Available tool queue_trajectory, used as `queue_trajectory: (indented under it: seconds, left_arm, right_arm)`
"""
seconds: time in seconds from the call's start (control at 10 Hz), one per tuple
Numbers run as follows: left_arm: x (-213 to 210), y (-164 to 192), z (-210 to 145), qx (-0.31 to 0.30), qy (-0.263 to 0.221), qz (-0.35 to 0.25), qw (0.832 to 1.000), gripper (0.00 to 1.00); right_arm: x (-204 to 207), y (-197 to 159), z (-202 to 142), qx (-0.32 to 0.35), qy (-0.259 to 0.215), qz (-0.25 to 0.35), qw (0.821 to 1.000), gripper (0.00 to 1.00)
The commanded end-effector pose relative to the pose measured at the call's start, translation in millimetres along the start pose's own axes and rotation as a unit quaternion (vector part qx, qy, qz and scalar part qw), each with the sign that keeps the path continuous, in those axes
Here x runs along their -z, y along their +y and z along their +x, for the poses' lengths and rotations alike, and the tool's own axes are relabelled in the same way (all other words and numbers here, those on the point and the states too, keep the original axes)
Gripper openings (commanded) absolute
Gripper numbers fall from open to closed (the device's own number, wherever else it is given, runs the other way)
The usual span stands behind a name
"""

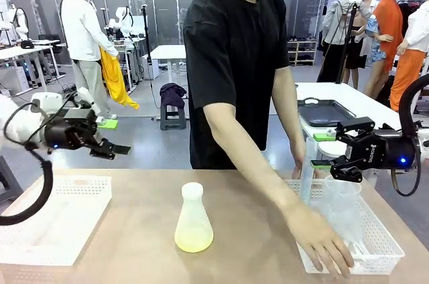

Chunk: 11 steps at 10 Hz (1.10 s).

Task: Prepare the solutions needed for the experiment.
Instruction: When the human places the Big flask in the center of the table, pick up the Big flask and place it in the left Organizing basket.

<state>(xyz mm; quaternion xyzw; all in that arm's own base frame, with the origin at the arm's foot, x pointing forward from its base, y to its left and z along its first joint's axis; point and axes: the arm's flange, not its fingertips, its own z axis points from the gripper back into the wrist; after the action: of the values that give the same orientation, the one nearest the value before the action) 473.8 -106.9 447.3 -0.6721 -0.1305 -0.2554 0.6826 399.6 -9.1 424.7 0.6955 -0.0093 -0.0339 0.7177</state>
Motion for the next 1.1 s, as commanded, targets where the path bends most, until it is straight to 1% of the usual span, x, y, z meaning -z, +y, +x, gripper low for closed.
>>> queue_trajectory:
  seconds: [0.0, 0.2, 0.4, 0.5, 0.9, 1.0]
  left_arm:
    - [15.5, 5.7, 19.8, 0.109, 0.034, 0.07, 0.991, 1.0]
    - [30.3, 9.6, 33.7, 0.205, 0.045, 0.103, 0.972, 1.0]
    - [44.5, 12.3, 44.8, 0.256, 0.046, 0.084, 0.962, 1.0]
    - [32.5, 0.3, 37.6, 0.197, 0.052, 0.087, 0.975, 1.0]
    - [32.5, 0.3, 37.6, 0.197, 0.052, 0.087, 0.975, 1.0]
    - [33.5, 6.2, 39.5, 0.206, 0.049, 0.09, 0.973, 1.0]
  right_arm:
    - [0.4, 1.3, -0.7, -0.002, 0.001, 0.002, 1.0, 0.64]
    - [0.4, 1.3, -0.7, -0.002, 0.001, 0.002, 1.0, 0.64]
    - [0.4, 1.3, -0.7, -0.002, 0.001, 0.002, 1.0, 0.64]
    - [0.4, 1.3, -0.7, -0.002, 0.001, 0.002, 1.0, 0.64]
    - [0.4, 1.3, -0.7, -0.002, 0.001, 0.002, 1.0, 0.64]
    - [0.4, 1.3, -0.7, -0.002, 0.001, 0.002, 1.0, 0.64]
